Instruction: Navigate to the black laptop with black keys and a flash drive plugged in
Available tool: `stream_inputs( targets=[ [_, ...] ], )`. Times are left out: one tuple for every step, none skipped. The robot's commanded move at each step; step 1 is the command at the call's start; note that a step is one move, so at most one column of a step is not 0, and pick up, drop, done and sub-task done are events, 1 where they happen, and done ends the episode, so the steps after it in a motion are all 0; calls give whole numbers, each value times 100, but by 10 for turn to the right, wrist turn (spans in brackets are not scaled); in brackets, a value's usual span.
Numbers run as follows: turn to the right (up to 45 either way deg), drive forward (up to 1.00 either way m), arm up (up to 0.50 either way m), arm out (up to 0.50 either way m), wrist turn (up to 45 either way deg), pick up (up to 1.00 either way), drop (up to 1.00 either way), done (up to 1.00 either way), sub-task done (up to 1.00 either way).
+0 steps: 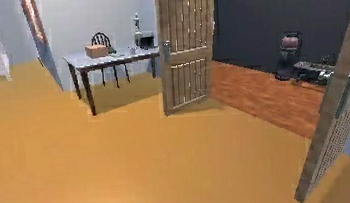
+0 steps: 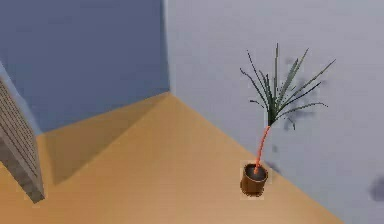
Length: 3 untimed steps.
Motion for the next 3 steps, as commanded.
stream_inputs(
  targets=[
    [-120,0,0,0,0,0,0,0,0],
    [-30,0,0,0,0,0,0,0,0],
    [390,0,0,0,0,0,0,0,0]
  ],
)
